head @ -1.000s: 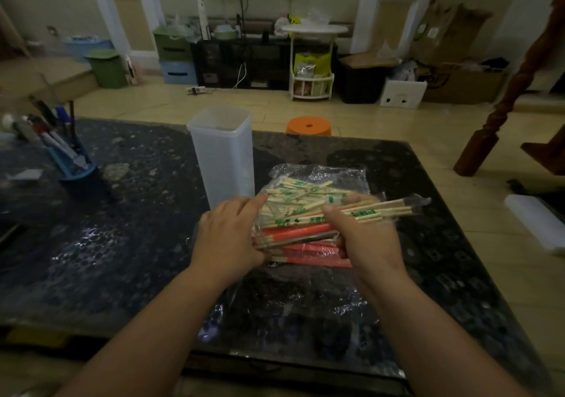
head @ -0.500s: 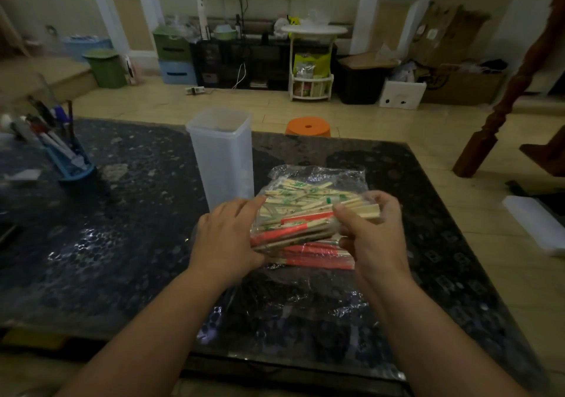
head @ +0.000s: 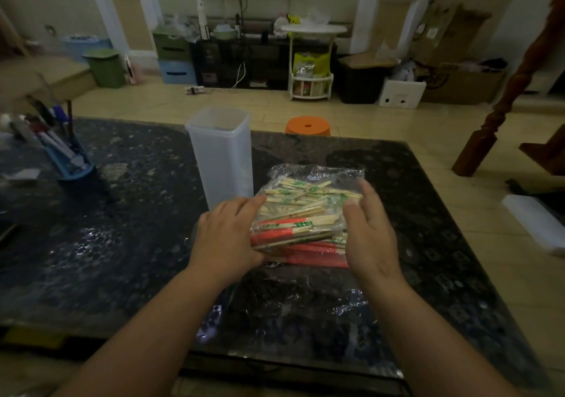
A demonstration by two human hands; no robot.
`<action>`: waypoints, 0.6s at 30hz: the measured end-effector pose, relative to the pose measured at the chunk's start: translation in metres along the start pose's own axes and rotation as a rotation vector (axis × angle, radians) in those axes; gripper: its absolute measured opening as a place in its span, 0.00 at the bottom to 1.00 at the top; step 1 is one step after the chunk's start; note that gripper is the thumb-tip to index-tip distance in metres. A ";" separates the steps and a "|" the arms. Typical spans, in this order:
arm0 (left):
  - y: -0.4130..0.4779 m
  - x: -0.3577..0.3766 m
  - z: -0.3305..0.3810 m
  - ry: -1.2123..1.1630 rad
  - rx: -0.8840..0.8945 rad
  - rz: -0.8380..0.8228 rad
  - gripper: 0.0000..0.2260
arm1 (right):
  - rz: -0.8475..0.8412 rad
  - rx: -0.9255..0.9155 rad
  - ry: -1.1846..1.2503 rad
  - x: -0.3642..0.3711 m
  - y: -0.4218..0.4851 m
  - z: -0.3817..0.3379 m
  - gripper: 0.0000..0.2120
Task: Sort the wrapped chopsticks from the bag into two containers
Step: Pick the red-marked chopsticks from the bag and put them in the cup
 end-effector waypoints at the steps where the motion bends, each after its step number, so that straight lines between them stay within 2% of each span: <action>1: 0.000 0.000 0.000 0.003 0.003 -0.002 0.46 | -0.075 -0.006 -0.054 0.004 0.000 0.000 0.23; 3: 0.000 0.001 0.000 0.008 0.009 -0.005 0.45 | -0.196 0.010 -0.108 0.011 0.000 0.003 0.22; 5: -0.001 0.001 0.000 0.010 0.013 -0.004 0.45 | -0.218 0.020 -0.109 0.014 0.000 0.005 0.21; 14: -0.003 -0.004 0.000 0.004 -0.028 0.014 0.45 | -0.072 0.020 0.002 0.005 -0.001 0.005 0.20; 18: -0.003 -0.009 -0.001 -0.026 -0.091 0.007 0.45 | -0.005 0.003 -0.031 -0.001 0.002 0.007 0.15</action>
Point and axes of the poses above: each hand's wrist, its own y-axis towards the middle knuckle, its own x-axis out of the palm, z = x × y, the point moved 3 cm from there along y, towards the middle knuckle, and after that the axes turned 9 degrees about -z, right-handed, at the moved point
